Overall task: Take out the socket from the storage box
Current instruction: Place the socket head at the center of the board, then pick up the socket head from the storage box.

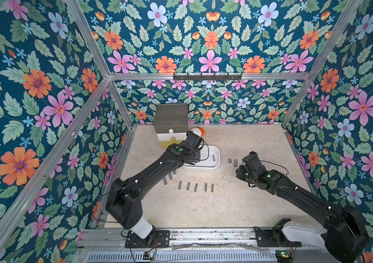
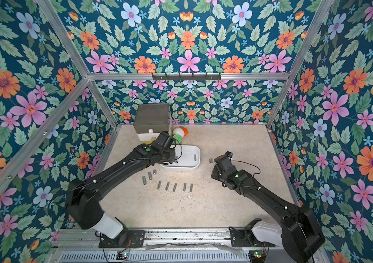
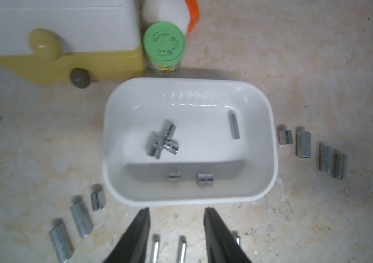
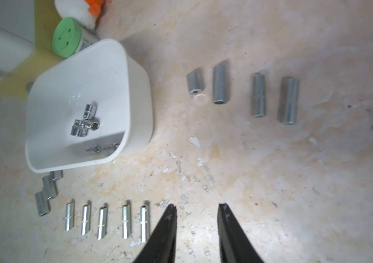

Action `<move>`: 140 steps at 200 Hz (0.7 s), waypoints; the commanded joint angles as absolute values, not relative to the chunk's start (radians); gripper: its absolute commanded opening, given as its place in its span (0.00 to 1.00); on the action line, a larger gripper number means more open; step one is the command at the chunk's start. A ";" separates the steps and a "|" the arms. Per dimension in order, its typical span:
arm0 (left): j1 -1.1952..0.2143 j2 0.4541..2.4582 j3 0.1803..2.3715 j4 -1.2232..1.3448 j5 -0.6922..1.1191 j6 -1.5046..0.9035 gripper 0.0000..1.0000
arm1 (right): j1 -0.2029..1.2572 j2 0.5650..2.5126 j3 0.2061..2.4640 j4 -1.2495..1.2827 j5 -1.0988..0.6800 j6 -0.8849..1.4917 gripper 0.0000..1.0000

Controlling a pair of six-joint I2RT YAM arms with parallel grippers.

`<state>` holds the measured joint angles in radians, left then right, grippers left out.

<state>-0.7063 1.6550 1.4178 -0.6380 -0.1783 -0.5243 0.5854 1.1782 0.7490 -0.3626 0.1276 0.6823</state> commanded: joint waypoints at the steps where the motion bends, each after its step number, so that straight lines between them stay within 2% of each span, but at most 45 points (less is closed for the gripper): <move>1: -0.734 1.791 1.533 -0.611 -0.156 -0.534 0.45 | 0.528 1.125 0.700 -0.338 0.119 0.628 0.35; 37: -0.741 2.068 1.782 -0.656 -0.134 -0.538 0.45 | 0.464 1.067 0.633 -0.330 0.094 0.614 0.36; 68: -0.740 2.211 1.930 -0.690 -0.112 -0.546 0.45 | 0.458 1.073 0.609 -0.322 0.084 0.606 0.36; 140: -0.740 2.341 1.997 -0.694 -0.092 -0.557 0.45 | 0.454 1.078 0.611 -0.321 0.083 0.595 0.36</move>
<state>-0.7406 2.3280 1.9926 -0.6712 -0.0826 -0.5484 0.4534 1.0794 0.6083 -0.3393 0.0792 0.6056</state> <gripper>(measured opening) 0.452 0.360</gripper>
